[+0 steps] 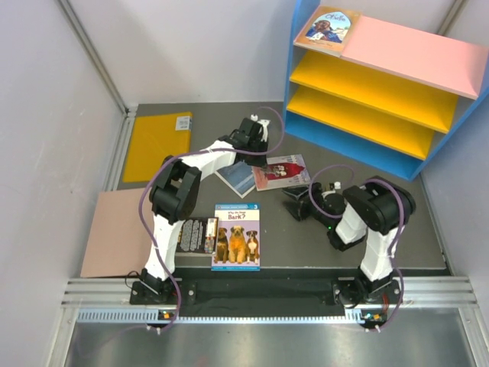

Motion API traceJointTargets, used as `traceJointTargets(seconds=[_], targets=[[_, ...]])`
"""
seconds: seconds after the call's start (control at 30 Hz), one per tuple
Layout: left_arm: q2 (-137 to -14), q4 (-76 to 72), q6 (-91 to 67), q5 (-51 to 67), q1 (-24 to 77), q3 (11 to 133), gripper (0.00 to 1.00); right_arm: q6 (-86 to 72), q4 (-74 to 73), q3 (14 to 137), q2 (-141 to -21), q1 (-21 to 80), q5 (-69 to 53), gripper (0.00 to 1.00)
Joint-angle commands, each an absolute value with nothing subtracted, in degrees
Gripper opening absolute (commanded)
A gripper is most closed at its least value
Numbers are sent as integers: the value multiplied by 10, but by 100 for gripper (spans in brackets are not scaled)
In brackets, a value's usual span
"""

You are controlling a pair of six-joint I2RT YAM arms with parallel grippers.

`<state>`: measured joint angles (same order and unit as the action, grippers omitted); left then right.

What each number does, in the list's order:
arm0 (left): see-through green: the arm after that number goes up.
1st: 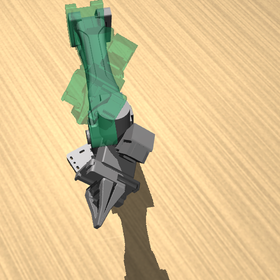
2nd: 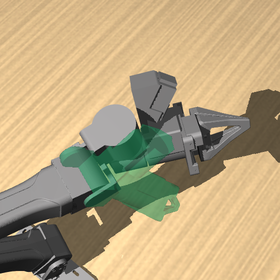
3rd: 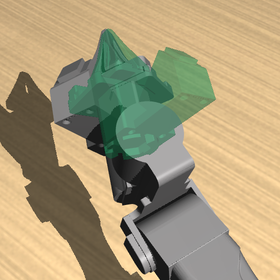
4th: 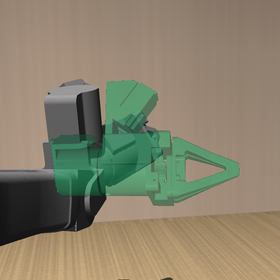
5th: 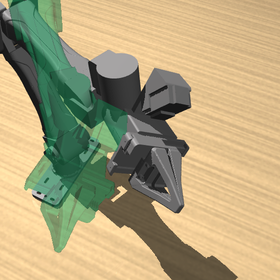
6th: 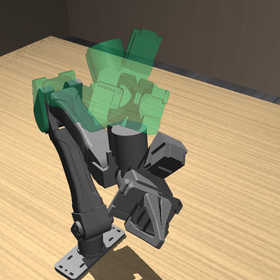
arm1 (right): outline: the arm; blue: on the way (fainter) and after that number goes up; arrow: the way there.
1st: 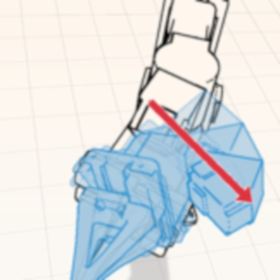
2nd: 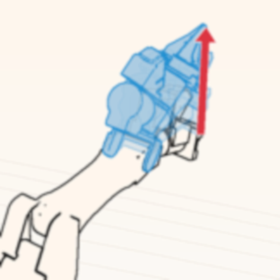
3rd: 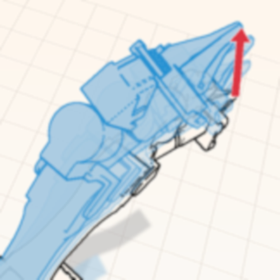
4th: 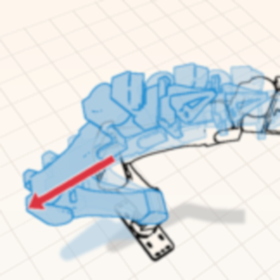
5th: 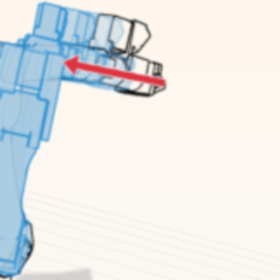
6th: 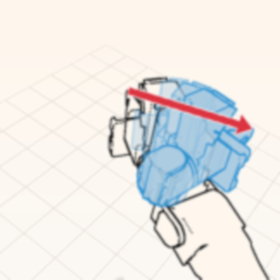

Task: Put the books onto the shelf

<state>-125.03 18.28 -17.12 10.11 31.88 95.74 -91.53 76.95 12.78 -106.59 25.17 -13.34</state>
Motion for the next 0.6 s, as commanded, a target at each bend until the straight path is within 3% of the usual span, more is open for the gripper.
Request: traceJointTargets(seconds=[0.0, 0.27, 0.57], targets=[[-1241, 188, -163, 121, 318, 953, 0, -998, 960, 148, -1151, 286, -87, 66], [-1230, 183, -159, 127, 323, 926, 0, -1004, 940, 192, -1178, 298, -46, 65], [-1205, 171, -163, 137, 333, 885, 0, -967, 766, 282, -1133, 307, -31, 65]])
